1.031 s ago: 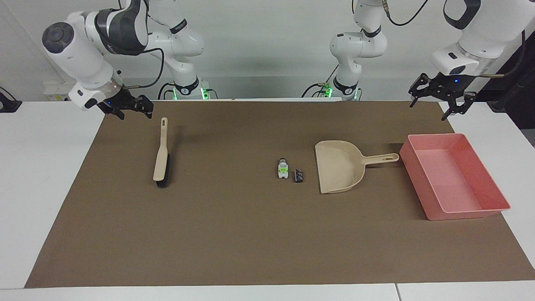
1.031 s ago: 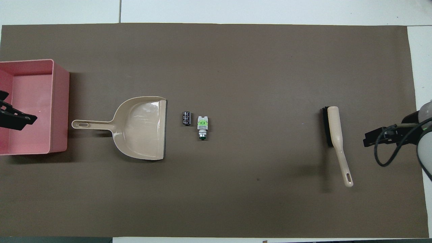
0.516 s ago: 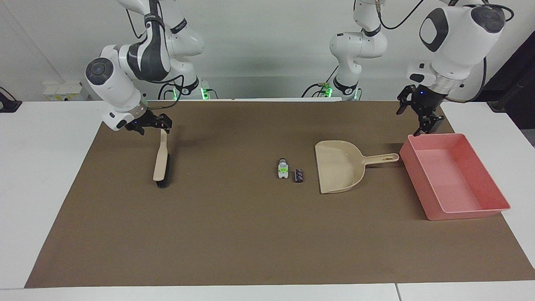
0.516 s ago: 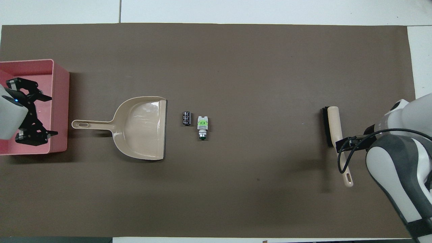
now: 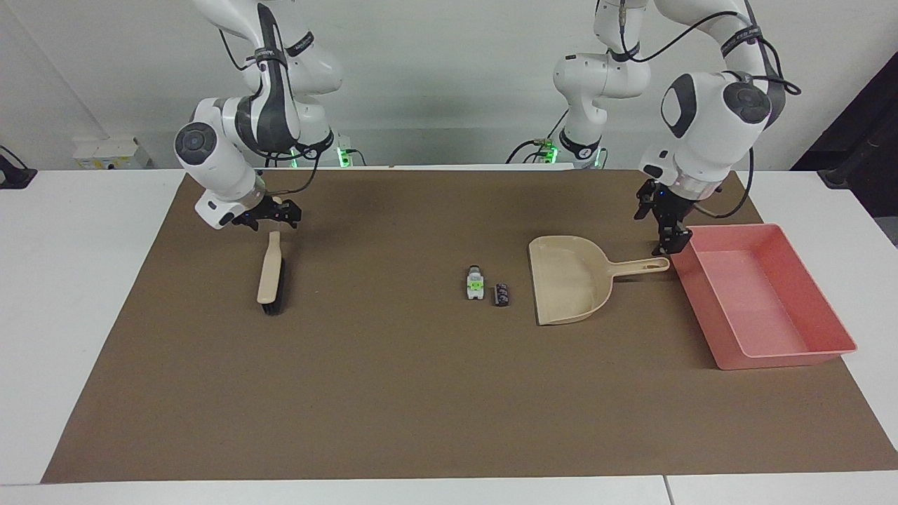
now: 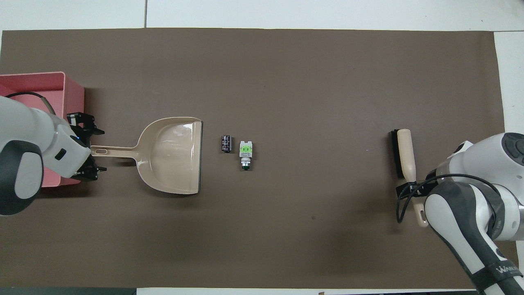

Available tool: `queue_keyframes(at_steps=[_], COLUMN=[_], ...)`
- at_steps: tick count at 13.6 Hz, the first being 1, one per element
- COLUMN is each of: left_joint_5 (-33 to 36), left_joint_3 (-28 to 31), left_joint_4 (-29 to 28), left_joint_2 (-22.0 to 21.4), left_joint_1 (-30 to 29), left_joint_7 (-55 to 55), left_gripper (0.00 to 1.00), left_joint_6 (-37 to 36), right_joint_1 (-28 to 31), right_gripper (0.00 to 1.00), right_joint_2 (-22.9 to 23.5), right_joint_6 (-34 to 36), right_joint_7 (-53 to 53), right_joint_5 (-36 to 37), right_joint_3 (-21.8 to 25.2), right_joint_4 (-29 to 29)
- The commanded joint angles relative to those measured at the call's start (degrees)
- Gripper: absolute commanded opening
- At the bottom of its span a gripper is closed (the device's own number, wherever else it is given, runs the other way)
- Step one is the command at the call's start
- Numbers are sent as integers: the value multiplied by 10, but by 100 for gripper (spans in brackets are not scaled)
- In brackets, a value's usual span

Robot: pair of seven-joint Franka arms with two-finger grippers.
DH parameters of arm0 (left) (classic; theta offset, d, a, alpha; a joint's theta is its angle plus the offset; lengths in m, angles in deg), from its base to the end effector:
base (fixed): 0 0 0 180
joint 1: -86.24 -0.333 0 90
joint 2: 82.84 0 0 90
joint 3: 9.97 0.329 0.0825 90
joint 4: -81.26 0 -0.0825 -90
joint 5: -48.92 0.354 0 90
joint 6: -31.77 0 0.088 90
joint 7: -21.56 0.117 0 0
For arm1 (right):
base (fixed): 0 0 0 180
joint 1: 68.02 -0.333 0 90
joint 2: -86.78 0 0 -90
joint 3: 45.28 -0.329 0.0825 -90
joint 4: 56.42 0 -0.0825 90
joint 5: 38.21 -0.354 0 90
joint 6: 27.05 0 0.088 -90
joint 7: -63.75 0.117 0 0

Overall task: Clean e-waste and dump in bin
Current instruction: 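Grasp the dustpan with the left gripper while the right gripper grasps the brush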

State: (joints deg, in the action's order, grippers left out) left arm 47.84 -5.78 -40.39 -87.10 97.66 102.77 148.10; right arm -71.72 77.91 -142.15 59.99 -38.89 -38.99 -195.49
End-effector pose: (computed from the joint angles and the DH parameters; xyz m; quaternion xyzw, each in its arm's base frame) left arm 0.4919 -0.0631 0.4589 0.7195 -0.6944 -0.0008 0.0145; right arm 0.4086 -0.0177 0.3691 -0.9911 -0.0087 0.1309 0.0206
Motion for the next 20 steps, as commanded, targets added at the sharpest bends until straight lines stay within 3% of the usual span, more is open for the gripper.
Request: queue_keyframes(at_steps=[1, 6, 14, 16, 18, 20], left_joint_5=[7, 7, 7, 7, 7, 7], left_joint_3=[5, 5, 6, 6, 5, 5], left_joint_4=[-27, -40, -109, -108, -105, -105], left_joint_2=[17, 46, 39, 39, 39, 39], left_joint_1=[12, 12, 14, 15, 16, 21], left_joint_7=[4, 0, 1, -2, -18, -17], left_gripper=[99, 99, 97, 96, 84, 62], left_joint_6=[60, 106, 176, 174, 171, 170], right_joint_1=[0, 6, 24, 28, 26, 22], right_gripper=[97, 93, 86, 75, 54, 36], right_joint_2=[-21, -26, -25, -24, -24, -24], right_joint_6=[-14, -14, -46, -48, -46, -45], right_joint_7=[5, -4, -13, -17, -13, 2], right_joint_5=[1, 1, 2, 2, 2, 1], right_joint_3=[0, 0, 1, 1, 1, 0], right_joint_4=[-28, -39, -54, -55, -55, -55])
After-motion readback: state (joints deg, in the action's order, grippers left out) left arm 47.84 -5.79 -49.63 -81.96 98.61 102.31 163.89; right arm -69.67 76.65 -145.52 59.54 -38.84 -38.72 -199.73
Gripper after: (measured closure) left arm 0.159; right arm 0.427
